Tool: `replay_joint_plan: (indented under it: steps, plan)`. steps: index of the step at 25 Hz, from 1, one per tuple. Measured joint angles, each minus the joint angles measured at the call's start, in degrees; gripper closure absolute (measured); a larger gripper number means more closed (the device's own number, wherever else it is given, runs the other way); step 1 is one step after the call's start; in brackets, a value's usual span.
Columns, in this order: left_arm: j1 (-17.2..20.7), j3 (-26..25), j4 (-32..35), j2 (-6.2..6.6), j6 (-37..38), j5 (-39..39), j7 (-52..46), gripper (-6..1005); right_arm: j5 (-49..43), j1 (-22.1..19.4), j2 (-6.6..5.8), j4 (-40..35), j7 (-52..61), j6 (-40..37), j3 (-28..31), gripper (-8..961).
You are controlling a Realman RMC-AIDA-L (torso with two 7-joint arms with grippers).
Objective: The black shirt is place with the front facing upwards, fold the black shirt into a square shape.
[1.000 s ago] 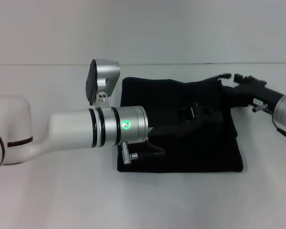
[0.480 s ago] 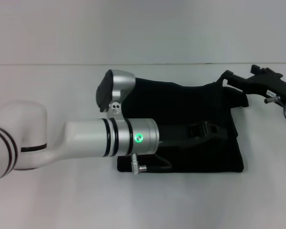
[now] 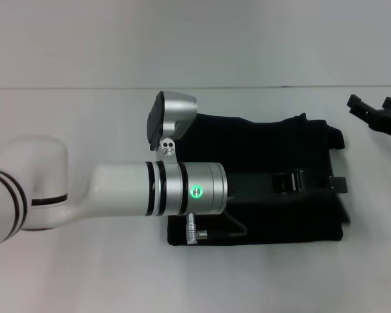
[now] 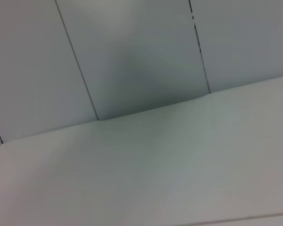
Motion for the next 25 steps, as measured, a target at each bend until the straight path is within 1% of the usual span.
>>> replay_joint_plan:
  steps: [6, 7, 10, 11, 13, 14, 15, 16, 17, 18, 19, 21, 22, 24, 25]
  plan:
    - [0.9, -0.3, 0.5, 0.05, 1.9, -0.2, 0.0, 484, -0.1, -0.4, 0.19, 1.4, 0.5, -0.4, -0.1, 24]
    - [1.2, -0.5, 1.2, 0.19, 3.0, -0.2, 0.0, 463, 0.0, -0.5, 0.16, 1.5, 1.2, -0.5, -0.1, 24]
    - [3.7, -0.5, 6.1, 0.52, 9.7, -0.2, 0.9, 401, -0.6, -0.9, -0.23, 1.2, 6.9, -0.8, -0.4, 24]
    - [5.1, -0.4, 8.8, 0.57, 12.4, -0.1, 2.1, 380, -1.3, -0.9, -0.56, 0.8, 10.0, -1.0, -0.9, 24]
    - [8.7, -0.4, 15.0, 0.73, 16.6, -0.1, 5.0, 338, -4.0, -1.0, -1.63, 0.0, 18.0, -2.4, -2.6, 24]
    - [10.9, -0.3, 18.3, 0.80, 18.2, -0.1, 6.5, 318, -6.1, -1.1, -2.58, -0.9, 23.7, -4.1, -4.0, 24]
    - [10.9, -0.3, 18.3, 0.80, 18.2, -0.1, 6.5, 297, -8.2, -1.3, -3.57, -1.8, 29.4, -6.0, -5.5, 24]
    - [13.7, -0.4, 21.9, 1.07, 19.1, -0.2, 8.0, 276, -10.5, -1.4, -4.64, -2.8, 36.0, -8.3, -6.9, 24]
    - [18.4, -0.5, 27.9, 1.96, 19.0, -0.2, 11.0, 242, -12.6, -1.5, -5.81, -3.8, 42.1, -10.6, -8.2, 24]
    - [20.3, -0.6, 29.6, 2.64, 18.5, -0.2, 12.5, 207, -14.9, -1.5, -7.00, -4.7, 48.0, -13.0, -9.3, 24]
    - [21.4, -0.7, 30.8, 3.12, 18.0, -0.2, 13.7, 173, -16.9, -1.6, -8.33, -5.5, 53.2, -15.0, -10.1, 24]
    - [24.9, -1.5, 32.8, 5.30, 16.3, -0.4, 17.7, 104, -20.6, -1.6, -10.74, -6.2, 61.8, -18.9, -11.2, 24]
    - [25.8, -1.9, 32.8, 6.02, 15.7, -0.4, 18.6, 70, -22.6, -1.5, -12.14, -6.3, 66.1, -20.8, -11.7, 24]
    - [27.8, -3.8, 32.4, 7.58, 13.4, -0.5, 20.2, 54, -25.7, -1.2, -13.67, -6.3, 71.3, -23.5, -12.2, 23]
    - [28.6, -5.0, 32.3, 7.87, 12.0, -0.5, 20.4, 46, -27.2, -1.1, -14.25, -6.4, 73.5, -24.4, -12.4, 23]
